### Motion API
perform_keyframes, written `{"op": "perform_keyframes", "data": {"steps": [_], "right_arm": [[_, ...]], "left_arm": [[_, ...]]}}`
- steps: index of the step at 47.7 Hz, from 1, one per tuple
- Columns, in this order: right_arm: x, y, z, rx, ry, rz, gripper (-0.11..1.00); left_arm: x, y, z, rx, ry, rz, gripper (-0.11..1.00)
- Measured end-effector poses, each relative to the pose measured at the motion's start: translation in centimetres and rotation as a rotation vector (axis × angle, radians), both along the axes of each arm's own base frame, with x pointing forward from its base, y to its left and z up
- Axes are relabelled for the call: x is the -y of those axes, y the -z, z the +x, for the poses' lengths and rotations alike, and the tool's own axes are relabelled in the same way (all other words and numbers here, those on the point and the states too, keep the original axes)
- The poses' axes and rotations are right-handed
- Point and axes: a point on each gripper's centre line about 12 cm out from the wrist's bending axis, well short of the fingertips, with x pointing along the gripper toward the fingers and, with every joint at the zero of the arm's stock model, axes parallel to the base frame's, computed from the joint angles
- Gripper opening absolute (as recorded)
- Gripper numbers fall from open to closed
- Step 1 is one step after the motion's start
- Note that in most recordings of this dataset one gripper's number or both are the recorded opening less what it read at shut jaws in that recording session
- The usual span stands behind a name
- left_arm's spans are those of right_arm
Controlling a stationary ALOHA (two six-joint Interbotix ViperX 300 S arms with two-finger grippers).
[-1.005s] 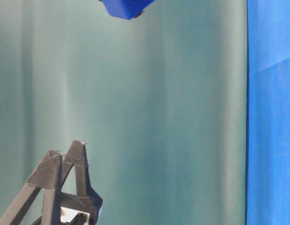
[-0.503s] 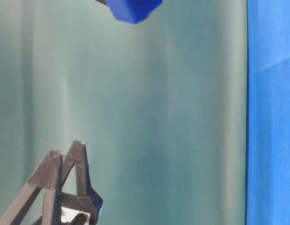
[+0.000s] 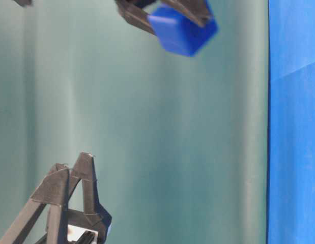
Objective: Handover the blue block to the right arm after grasping it with the left arm, then place it in the designated position.
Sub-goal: 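Lower the cube to the table with the right gripper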
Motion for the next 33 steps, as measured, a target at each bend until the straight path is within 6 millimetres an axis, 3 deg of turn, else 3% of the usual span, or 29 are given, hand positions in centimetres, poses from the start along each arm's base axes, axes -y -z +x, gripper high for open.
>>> {"op": "perform_keyframes", "data": {"steps": [17, 33], "right_arm": [[-0.1, 5.1, 4.0, -0.061, 0.001, -0.001, 0.49], [-0.2, 9.5, 6.4, -0.097, 0.006, 0.008, 0.49]], "left_arm": [[0.0, 0.0, 0.0, 0.000, 0.000, 0.002, 0.92], [0.0, 0.1, 0.0, -0.009, 0.000, 0.002, 0.92]]}}
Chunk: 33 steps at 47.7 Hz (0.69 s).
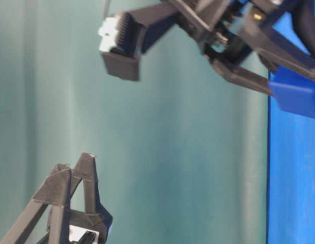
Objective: Handover the blue block to the right arm after grasping it with the left arm, then place it in the designated position.
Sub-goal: 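Lower the cube to the table with the right gripper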
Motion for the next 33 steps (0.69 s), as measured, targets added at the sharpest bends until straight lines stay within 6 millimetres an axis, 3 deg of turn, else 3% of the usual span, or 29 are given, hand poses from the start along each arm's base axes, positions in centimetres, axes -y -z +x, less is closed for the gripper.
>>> {"op": "perform_keyframes", "data": {"steps": [17, 33], "right_arm": [[0.0, 3.4, 1.6, -0.025, 0.036, 0.034, 0.49], [0.0, 4.8, 2.5, -0.039, 0.065, 0.057, 0.49]], "left_arm": [[0.0, 0.1, 0.0, -0.014, 0.000, 0.001, 0.92], [0.0, 0.4, -0.1, -0.035, -0.001, 0.001, 0.92]]}}
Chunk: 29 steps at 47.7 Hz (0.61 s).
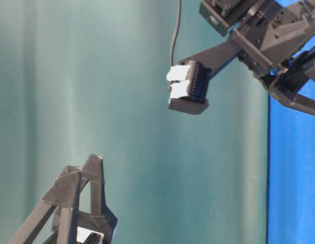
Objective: Handover the blue block to the right arm after grasping it with the left arm, then place it in the designated position.
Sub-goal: 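Lower the cube to the table with the right gripper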
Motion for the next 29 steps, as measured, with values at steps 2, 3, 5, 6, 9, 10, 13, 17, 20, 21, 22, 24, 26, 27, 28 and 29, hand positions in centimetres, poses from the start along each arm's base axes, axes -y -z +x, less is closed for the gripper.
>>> {"op": "perform_keyframes", "data": {"steps": [2, 3, 5, 6, 9, 10, 13, 17, 20, 21, 22, 24, 26, 27, 28, 29], "right_arm": [[0.00, 0.06, 0.00, -0.002, 0.001, 0.001, 0.49], [0.01, 0.06, 0.00, -0.002, 0.002, 0.002, 0.49], [0.01, 0.06, 0.00, -0.002, 0.002, 0.002, 0.49], [0.00, 0.02, 0.04, 0.000, 0.002, 0.002, 0.49], [0.02, 0.08, -0.02, -0.003, 0.007, 0.006, 0.49], [0.02, 0.00, 0.00, 0.000, 0.008, 0.007, 0.49], [0.03, 0.06, 0.00, -0.002, 0.013, 0.011, 0.51], [0.04, 0.06, 0.00, -0.002, 0.017, 0.015, 0.74], [0.05, 0.04, 0.03, -0.002, 0.020, 0.017, 0.89], [0.05, 0.00, 0.00, -0.001, 0.019, 0.016, 0.92], [0.11, 0.06, 0.00, -0.002, 0.021, 0.017, 0.94], [0.06, -0.04, 0.05, 0.001, 0.022, 0.019, 0.93], [0.06, 0.02, 0.04, -0.001, 0.022, 0.019, 0.91], [0.06, 0.07, 0.00, -0.002, 0.022, 0.019, 0.90], [0.12, 0.02, 0.04, -0.001, 0.024, 0.019, 0.89], [0.06, -0.04, 0.05, 0.001, 0.022, 0.019, 0.88]], "left_arm": [[0.00, 0.00, 0.00, 0.000, 0.001, 0.001, 0.92], [0.00, 0.02, 0.00, -0.001, 0.001, 0.002, 0.92], [0.00, 0.02, 0.00, -0.001, 0.001, 0.002, 0.92], [0.00, 0.02, 0.00, -0.001, 0.001, 0.002, 0.92], [0.00, 0.02, 0.00, -0.001, 0.001, 0.002, 0.92], [0.00, 0.02, 0.00, -0.001, 0.001, 0.002, 0.92], [0.00, 0.02, 0.00, -0.002, 0.000, 0.000, 0.92], [0.00, 0.02, 0.00, -0.001, 0.001, 0.002, 0.92], [0.00, 0.02, 0.00, -0.002, 0.000, 0.000, 0.92], [0.00, 0.02, 0.00, -0.001, 0.001, 0.002, 0.92], [0.00, 0.02, 0.00, -0.001, 0.001, 0.002, 0.92], [0.00, 0.02, 0.00, -0.001, 0.001, 0.002, 0.92], [0.01, 0.07, 0.03, -0.003, 0.001, 0.002, 0.92], [0.00, 0.02, 0.00, -0.002, 0.000, 0.000, 0.92], [0.00, 0.02, 0.00, -0.002, 0.000, 0.000, 0.92], [0.00, 0.02, 0.00, -0.002, 0.000, 0.000, 0.92]]}}
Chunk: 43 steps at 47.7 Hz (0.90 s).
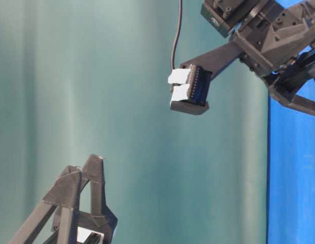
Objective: Handover the blue block to the right arm after grasping it with the left arm, then place it in the designated position.
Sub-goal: 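Lower the cube to the table with the right gripper, then open the right gripper to release the cube and lift away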
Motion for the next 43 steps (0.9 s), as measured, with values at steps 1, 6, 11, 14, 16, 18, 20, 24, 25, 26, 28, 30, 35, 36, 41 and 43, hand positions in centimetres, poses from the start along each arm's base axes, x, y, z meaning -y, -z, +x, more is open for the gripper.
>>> {"op": "perform_keyframes", "data": {"steps": [1, 6, 11, 14, 16, 18, 20, 24, 25, 26, 28, 30, 35, 36, 41, 43], "right_arm": [[0.1, 0.0, 0.0, -0.002, 0.002, 0.000, 0.87], [0.1, 0.1, -0.1, -0.005, 0.003, 0.001, 0.87], [0.1, -0.1, -0.2, -0.012, 0.001, 0.001, 0.87], [0.0, -0.8, -0.2, -0.008, -0.002, 0.001, 0.87], [0.0, -1.6, -0.3, -0.002, -0.001, 0.003, 0.86], [0.0, -2.3, -0.4, 0.005, -0.002, 0.004, 0.86], [0.0, -3.2, -0.5, 0.014, -0.003, 0.006, 0.86], [0.0, -5.0, -0.9, 0.031, -0.006, 0.009, 0.86], [0.0, -5.5, -1.0, 0.035, -0.006, 0.010, 0.86], [0.0, -5.9, -1.1, 0.040, -0.007, 0.010, 0.86], [-0.1, -6.9, -1.4, 0.051, -0.010, 0.012, 0.86], [-0.1, -7.7, -1.7, 0.060, -0.011, 0.013, 0.86], [-0.1, -10.0, -2.8, 0.089, -0.016, 0.015, 0.86], [-0.1, -10.5, -3.0, 0.095, -0.016, 0.017, 0.86], [-0.1, -12.5, -4.2, 0.123, -0.019, 0.020, 0.86], [-0.2, -13.2, -4.7, 0.128, -0.023, 0.020, 0.86]], "left_arm": [[0.0, 0.0, 0.0, 0.000, 0.001, 0.001, 0.92], [0.0, 0.0, 0.0, 0.000, 0.001, 0.001, 0.92], [0.0, 0.0, 0.0, 0.000, 0.000, 0.000, 0.92], [0.0, 0.0, 0.0, 0.000, 0.000, 0.000, 0.92], [0.0, 0.0, 0.0, 0.000, 0.001, 0.001, 0.92], [0.0, 0.0, 0.0, 0.000, 0.000, -0.002, 0.92], [0.0, 0.0, 0.0, 0.000, 0.000, 0.000, 0.92], [0.0, 0.0, 0.0, 0.000, 0.000, 0.000, 0.92], [0.0, 0.0, 0.0, 0.000, 0.000, 0.000, 0.92], [0.0, 0.0, 0.0, 0.000, 0.000, 0.000, 0.92], [0.0, 0.0, 0.0, 0.000, 0.000, 0.000, 0.92], [0.0, 0.0, 0.0, 0.000, 0.000, 0.000, 0.92], [0.0, 0.0, 0.0, 0.000, 0.000, -0.003, 0.92], [0.0, 0.0, 0.0, 0.000, 0.000, -0.002, 0.92], [0.0, 0.0, 0.0, 0.000, 0.000, -0.005, 0.92], [0.0, 0.0, 0.0, 0.000, 0.000, -0.003, 0.92]]}}
